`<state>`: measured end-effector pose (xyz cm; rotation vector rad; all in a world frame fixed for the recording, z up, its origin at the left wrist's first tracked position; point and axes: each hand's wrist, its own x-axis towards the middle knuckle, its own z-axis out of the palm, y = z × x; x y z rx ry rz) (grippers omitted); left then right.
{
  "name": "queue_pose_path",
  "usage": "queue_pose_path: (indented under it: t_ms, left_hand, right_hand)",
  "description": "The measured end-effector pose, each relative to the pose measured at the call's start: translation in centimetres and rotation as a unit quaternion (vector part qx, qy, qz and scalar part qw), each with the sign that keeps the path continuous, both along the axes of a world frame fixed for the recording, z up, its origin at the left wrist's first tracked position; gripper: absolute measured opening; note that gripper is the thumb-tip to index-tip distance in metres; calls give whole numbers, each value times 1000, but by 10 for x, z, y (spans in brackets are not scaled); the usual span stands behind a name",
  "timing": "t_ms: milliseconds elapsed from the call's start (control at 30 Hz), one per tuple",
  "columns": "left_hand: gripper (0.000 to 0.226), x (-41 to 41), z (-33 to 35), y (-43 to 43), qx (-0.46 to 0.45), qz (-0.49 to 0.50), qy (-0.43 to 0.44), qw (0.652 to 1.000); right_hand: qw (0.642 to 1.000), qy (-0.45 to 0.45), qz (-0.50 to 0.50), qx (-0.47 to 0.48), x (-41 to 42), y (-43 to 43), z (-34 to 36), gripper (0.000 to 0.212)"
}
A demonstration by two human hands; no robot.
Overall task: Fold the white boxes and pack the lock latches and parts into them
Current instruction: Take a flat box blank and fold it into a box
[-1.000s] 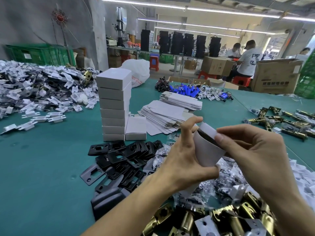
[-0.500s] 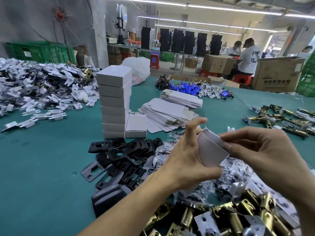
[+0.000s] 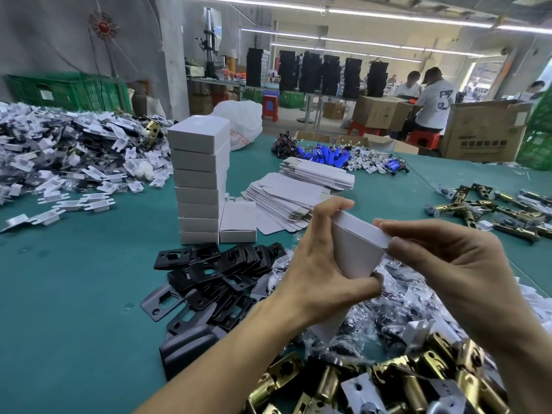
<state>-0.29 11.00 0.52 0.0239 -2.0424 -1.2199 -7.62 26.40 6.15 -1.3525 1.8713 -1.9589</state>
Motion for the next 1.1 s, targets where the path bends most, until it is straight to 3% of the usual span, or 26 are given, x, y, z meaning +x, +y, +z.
queue_pose_path:
  t_ms: [400, 633, 867, 1100]
  left_hand:
    - [91, 3, 2, -1, -45, -13, -19, 999]
    - [85, 4, 1, 3, -67, 14, -19, 998]
    - [87, 3, 0, 6, -109, 21, -34, 993]
    - [90, 1, -1, 6, -119, 9, -28, 992]
  right_hand:
    - [996, 60, -58, -31, 2, -7, -5, 24]
    - [998, 47, -36, -5, 2, -6, -4, 21]
    - [992, 29, -122, 28, 2, -10, -10, 9]
    - [989, 19, -148, 20, 6, -15, -11, 6]
